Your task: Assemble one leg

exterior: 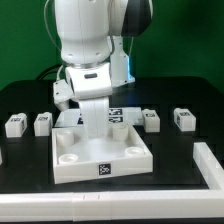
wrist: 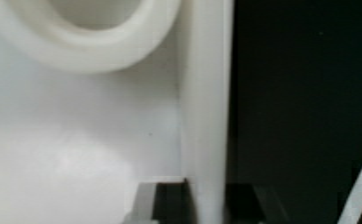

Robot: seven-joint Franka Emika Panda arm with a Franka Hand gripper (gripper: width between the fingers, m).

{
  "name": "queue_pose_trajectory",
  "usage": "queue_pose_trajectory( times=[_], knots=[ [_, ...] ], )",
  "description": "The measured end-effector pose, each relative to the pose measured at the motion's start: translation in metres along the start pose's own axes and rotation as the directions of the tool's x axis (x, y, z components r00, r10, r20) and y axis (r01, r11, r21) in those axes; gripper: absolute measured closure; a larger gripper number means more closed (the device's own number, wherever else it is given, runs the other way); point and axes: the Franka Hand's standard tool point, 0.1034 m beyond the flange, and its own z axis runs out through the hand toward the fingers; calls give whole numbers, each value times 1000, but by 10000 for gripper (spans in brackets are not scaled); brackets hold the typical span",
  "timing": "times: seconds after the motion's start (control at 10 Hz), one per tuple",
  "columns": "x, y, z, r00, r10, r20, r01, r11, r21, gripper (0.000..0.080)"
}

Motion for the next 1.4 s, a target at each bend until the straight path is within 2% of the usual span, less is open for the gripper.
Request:
queue_pose_trajectory(
  times=[0.5, 0.7, 0.8, 1.1, 1.2, 1.4],
  knots=[
    [0, 0, 0, 1000, 0, 0, 0, 1000, -2, 729],
    [11, 5, 0, 997, 77, 0, -77, 997, -4, 729],
    [22, 13, -1, 994, 105, -3, -105, 994, -10, 729],
    [51, 51, -6, 996, 85, -21, -86, 995, -44, 728],
    [58, 62, -8, 997, 70, -27, -72, 996, -44, 728],
    [64, 74, -10, 996, 87, -33, -88, 995, -45, 728]
  ],
)
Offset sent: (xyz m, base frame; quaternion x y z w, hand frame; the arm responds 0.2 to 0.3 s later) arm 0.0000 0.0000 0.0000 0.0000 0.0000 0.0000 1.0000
